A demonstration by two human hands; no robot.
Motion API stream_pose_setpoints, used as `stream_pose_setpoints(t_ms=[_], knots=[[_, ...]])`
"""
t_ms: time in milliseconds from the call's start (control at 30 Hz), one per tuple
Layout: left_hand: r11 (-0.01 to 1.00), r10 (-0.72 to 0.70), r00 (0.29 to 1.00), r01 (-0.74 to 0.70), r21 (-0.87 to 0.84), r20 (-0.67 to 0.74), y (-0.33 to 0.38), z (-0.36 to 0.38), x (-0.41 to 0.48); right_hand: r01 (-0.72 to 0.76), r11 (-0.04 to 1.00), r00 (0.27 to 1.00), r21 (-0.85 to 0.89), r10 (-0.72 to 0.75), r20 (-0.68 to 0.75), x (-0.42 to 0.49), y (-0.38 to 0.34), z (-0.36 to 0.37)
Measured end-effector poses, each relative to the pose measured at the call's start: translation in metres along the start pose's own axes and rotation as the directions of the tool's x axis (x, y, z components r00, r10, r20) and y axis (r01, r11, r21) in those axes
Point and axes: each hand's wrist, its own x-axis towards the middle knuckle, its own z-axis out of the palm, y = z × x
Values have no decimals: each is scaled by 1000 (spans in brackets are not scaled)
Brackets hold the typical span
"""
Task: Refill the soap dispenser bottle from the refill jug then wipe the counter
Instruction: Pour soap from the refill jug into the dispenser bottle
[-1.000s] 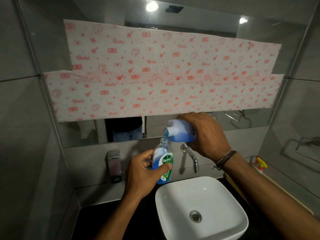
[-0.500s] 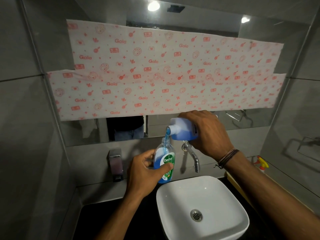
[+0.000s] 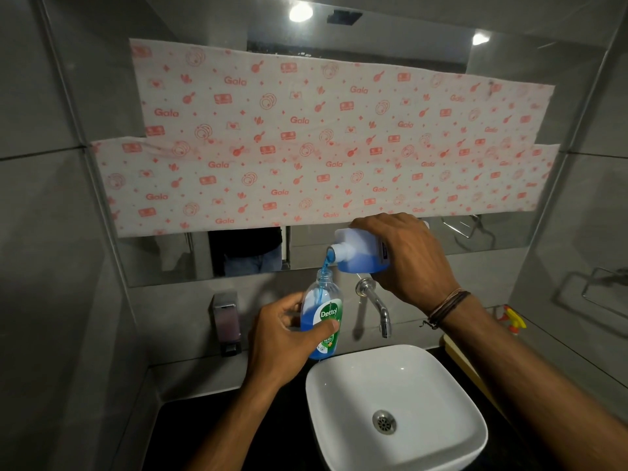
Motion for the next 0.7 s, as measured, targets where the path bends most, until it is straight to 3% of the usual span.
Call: stream_pose_setpoints(t_ms=[700], knots=[[1000, -1, 1000, 1, 25, -8, -2, -2, 1, -5, 1000, 1000, 5, 5, 6, 1, 1, 0]])
